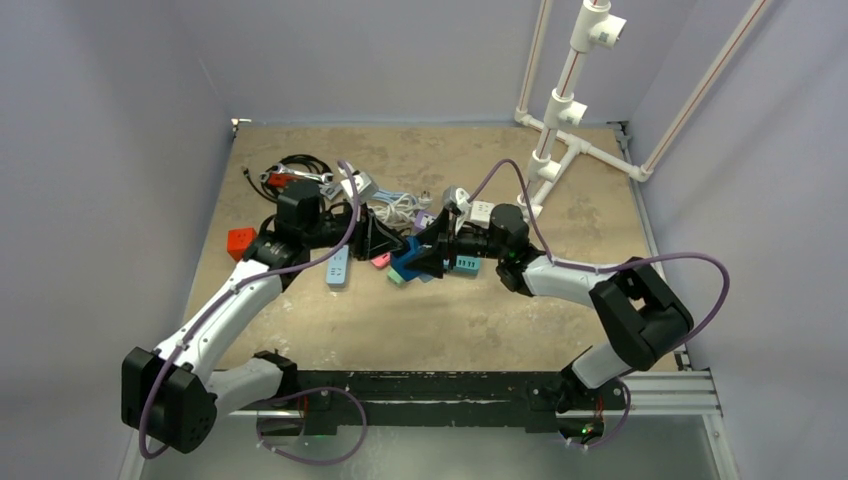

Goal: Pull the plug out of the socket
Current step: Remove the plug from the socket.

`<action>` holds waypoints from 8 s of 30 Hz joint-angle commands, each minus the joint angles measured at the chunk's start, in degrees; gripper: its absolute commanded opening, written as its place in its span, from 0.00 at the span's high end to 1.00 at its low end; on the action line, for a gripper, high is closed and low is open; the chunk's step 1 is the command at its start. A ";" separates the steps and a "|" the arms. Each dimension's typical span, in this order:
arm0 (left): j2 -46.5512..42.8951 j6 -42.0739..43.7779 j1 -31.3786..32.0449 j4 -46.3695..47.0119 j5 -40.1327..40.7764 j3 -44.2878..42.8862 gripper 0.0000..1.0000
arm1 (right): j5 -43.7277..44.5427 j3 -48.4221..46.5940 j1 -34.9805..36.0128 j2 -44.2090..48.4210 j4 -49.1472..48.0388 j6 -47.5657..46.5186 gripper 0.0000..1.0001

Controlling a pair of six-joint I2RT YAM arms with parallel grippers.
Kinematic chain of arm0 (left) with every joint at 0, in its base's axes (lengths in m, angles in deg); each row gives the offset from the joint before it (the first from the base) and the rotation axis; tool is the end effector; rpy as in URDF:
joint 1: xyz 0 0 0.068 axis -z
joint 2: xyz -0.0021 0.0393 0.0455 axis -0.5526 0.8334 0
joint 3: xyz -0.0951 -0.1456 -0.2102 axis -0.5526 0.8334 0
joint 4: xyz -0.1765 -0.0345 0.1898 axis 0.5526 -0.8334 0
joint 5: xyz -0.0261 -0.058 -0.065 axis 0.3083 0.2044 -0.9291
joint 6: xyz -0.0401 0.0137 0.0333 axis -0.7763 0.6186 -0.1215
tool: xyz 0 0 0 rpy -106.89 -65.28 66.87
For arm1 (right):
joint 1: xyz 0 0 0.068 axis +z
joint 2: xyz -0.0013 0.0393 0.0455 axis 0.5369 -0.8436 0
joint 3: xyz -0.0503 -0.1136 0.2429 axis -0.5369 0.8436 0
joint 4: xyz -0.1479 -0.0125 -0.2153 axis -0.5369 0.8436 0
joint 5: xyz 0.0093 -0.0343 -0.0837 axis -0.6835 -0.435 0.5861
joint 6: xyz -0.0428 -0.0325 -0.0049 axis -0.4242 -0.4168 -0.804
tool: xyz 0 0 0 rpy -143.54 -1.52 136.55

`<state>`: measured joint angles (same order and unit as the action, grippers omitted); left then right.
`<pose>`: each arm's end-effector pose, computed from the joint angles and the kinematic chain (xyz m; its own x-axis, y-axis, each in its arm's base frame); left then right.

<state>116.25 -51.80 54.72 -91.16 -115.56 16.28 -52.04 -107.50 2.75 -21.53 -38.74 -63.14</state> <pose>0.2207 -0.1123 0.3067 -0.4578 0.0790 -0.8855 0.8129 0.4406 -0.3809 0.2450 0.2038 0.2291 -0.2643 0.0317 -0.9639 -0.9492 0.1686 0.2658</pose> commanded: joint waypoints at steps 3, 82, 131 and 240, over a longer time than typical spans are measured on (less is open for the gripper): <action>-4.86 3.80 -0.69 -1.96 18.15 -4.10 1.00 | 7.31 0.52 -1.98 2.89 7.99 -2.93 1.00; 12.03 -14.82 -8.96 1.22 5.46 -1.08 1.00 | 47.42 -7.80 18.06 -5.98 16.39 -20.07 0.01; 7.10 -11.98 -11.82 0.25 9.61 -1.30 1.00 | 56.76 -6.50 22.26 -4.84 15.21 -21.83 1.00; 12.61 -16.21 -6.82 6.00 -1.88 0.81 0.43 | 60.32 0.34 24.57 1.59 5.65 -22.04 1.00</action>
<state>128.90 -67.39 47.50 -87.93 -116.06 16.78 7.95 -105.60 26.60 -20.46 -27.64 -83.56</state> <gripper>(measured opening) 0.558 0.620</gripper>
